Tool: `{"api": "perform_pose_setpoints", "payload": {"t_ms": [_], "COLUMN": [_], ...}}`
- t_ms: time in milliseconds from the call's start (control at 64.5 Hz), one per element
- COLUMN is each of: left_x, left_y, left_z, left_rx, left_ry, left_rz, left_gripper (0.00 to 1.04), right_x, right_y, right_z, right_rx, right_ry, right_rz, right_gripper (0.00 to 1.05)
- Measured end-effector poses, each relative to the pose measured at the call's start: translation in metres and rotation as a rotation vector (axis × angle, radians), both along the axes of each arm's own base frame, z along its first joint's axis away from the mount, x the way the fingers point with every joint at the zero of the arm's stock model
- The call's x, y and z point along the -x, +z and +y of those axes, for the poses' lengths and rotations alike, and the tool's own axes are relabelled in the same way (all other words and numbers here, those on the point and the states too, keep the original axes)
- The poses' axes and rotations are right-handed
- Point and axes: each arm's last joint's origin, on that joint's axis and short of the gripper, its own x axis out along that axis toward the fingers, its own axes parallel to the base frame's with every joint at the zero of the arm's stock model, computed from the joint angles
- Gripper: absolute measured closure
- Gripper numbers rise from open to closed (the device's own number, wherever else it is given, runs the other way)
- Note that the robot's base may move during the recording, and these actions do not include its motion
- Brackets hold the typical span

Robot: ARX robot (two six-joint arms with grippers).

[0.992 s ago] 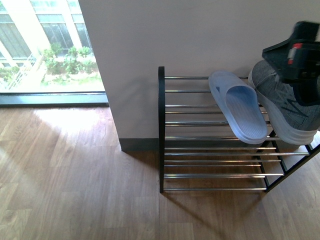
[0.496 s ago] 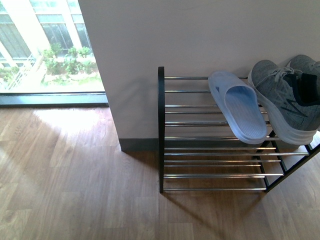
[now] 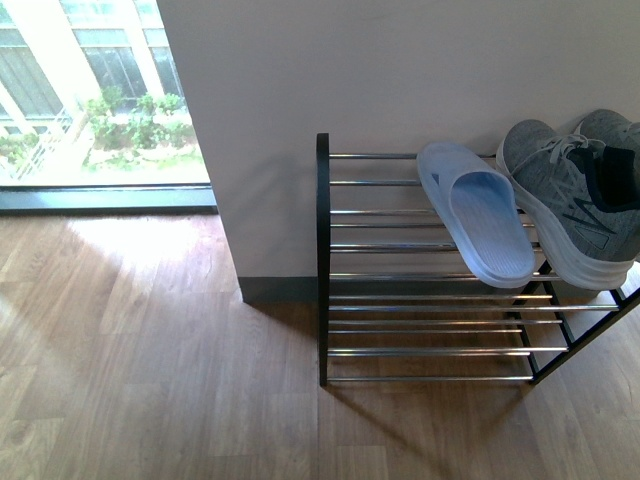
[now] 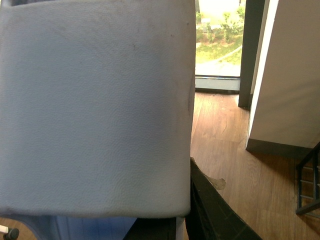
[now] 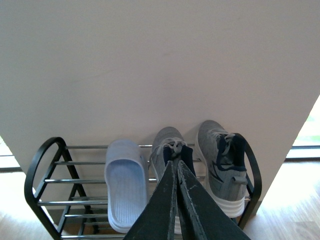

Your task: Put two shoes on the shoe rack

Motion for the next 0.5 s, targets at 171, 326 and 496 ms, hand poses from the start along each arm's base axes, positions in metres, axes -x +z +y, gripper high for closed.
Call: {"api": "perform_pose_setpoints", "payload": {"t_ms": [171,326,496], "left_x": [0.000,0.000,0.000], "left_y": [0.000,0.000,0.000], "left_z": [0.000,0.000,0.000], "left_rx": [0.000,0.000,0.000], "left_ry": [0.000,0.000,0.000], "left_rz": [0.000,0.000,0.000], "left_gripper": [1.03,1.03,1.03], "right_x": [0.008,0.014,0.019], "right_y": [0.004,0.007,0.008], "right_z": [0.000,0.000,0.000], "right_rx": [0.000,0.000,0.000], "right_ry": [0.006,0.006,0.006], "right_rz": [-0.014,-0.021,-0.026], "right_gripper": [1.03,1.03,1.03]}}
